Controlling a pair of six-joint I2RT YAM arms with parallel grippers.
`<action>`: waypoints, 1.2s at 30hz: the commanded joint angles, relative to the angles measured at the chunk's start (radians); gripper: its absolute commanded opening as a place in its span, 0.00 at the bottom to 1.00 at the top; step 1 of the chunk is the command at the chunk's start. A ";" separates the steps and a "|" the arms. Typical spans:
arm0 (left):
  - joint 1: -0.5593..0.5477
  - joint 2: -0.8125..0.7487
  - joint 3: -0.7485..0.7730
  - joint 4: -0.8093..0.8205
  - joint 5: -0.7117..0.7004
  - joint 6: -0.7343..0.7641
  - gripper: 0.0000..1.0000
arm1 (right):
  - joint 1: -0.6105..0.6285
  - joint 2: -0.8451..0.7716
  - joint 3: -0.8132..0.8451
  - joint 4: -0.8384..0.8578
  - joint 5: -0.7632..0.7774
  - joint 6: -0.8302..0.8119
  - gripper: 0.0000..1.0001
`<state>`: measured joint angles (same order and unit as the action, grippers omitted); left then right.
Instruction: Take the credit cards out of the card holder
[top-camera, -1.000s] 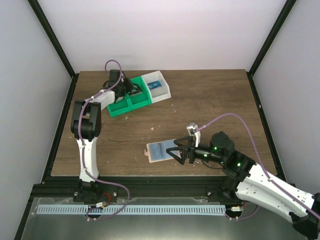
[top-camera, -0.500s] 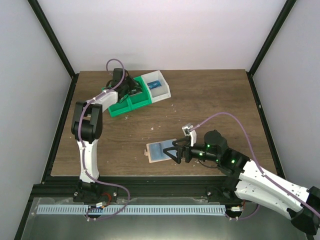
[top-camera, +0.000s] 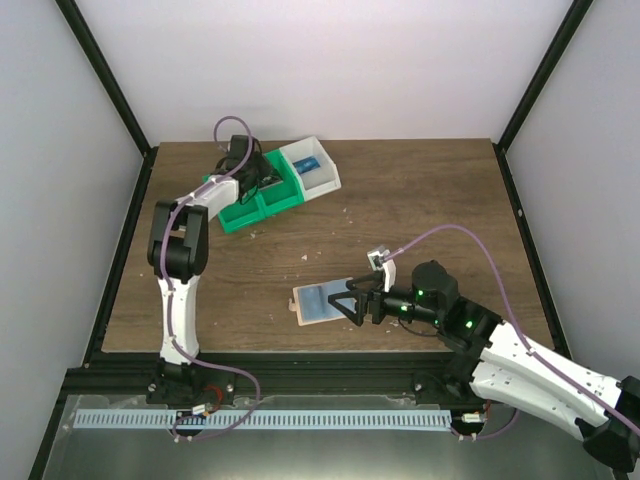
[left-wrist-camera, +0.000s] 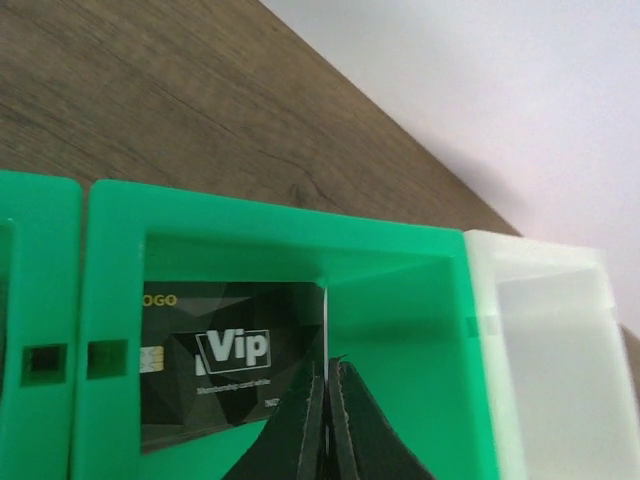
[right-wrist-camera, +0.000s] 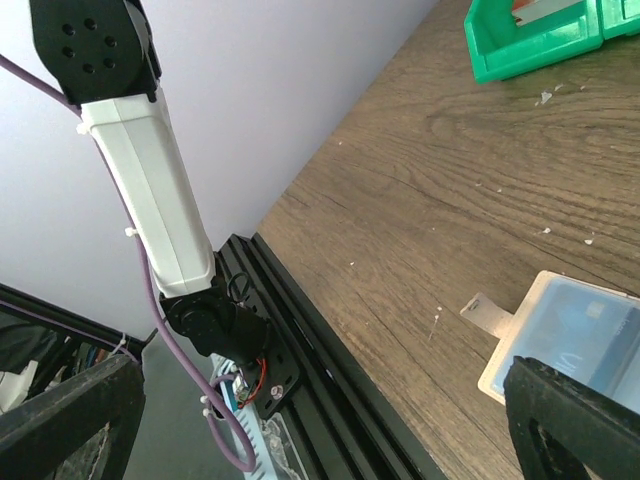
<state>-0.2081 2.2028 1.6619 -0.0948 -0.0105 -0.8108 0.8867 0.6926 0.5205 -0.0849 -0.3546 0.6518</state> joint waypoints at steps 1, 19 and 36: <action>0.001 0.041 0.042 -0.045 -0.025 0.029 0.06 | -0.002 -0.014 0.011 0.007 0.015 0.015 1.00; 0.002 0.002 0.100 -0.106 -0.078 0.039 0.26 | -0.002 -0.055 -0.007 -0.004 0.018 0.032 1.00; -0.014 -0.327 -0.122 -0.154 0.072 0.214 0.76 | -0.002 -0.076 0.028 -0.146 0.208 0.119 1.00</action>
<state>-0.2089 2.0205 1.6646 -0.2554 -0.0017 -0.6842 0.8867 0.6308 0.4900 -0.1215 -0.2790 0.7280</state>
